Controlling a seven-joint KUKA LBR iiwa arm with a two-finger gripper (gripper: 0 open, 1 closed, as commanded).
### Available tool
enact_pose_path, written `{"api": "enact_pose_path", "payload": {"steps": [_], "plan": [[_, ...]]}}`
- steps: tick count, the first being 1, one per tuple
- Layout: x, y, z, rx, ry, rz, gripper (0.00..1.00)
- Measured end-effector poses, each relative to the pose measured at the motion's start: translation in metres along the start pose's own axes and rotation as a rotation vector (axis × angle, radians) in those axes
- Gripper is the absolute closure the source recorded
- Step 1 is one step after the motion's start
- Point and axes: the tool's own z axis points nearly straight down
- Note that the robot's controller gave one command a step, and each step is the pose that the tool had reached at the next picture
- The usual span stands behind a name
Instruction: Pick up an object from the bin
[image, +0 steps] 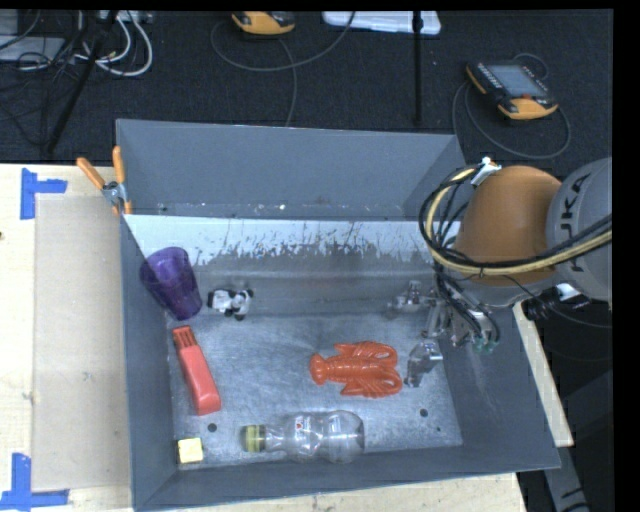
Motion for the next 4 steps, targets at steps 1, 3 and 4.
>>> {"api": "enact_pose_path", "payload": {"steps": [1,3,4], "plan": [[0.0,0.0,0.0,0.0,0.0,0.0,0.0],[0.033,0.027,0.057,-0.006,-0.019,0.26,1.0],[0.033,0.027,0.057,-0.006,-0.019,0.259,1.0]]}}
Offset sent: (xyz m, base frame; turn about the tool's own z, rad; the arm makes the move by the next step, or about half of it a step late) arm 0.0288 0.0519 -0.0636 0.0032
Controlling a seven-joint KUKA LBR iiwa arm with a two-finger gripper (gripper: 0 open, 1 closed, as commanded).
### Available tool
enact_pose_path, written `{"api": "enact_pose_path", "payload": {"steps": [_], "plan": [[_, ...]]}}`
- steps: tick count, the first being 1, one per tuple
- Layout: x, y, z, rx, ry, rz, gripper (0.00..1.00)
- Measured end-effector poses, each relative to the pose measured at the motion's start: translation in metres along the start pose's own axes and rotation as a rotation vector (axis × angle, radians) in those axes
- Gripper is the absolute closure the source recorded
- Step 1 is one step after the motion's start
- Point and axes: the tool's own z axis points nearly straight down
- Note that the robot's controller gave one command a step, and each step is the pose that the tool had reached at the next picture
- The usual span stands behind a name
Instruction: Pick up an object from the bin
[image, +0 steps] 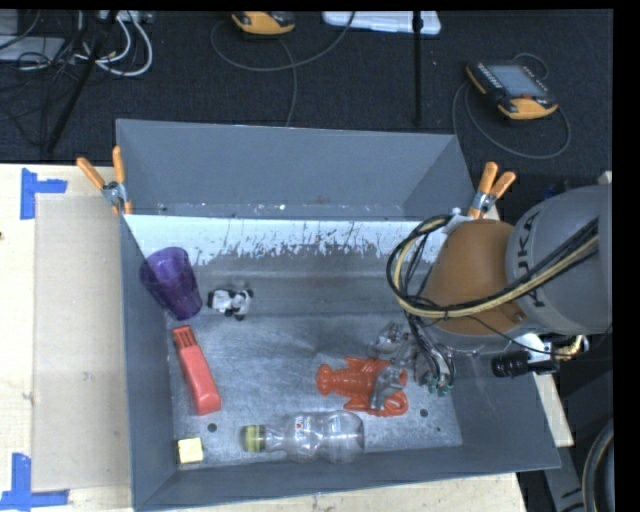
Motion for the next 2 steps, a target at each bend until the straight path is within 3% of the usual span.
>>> {"api": "enact_pose_path", "payload": {"steps": [1,2], "plan": [[0.008,0.005,-0.045,0.008,0.024,-0.024,1.0],[0.008,-0.001,-0.13,0.008,0.017,0.004,1.0]]}}
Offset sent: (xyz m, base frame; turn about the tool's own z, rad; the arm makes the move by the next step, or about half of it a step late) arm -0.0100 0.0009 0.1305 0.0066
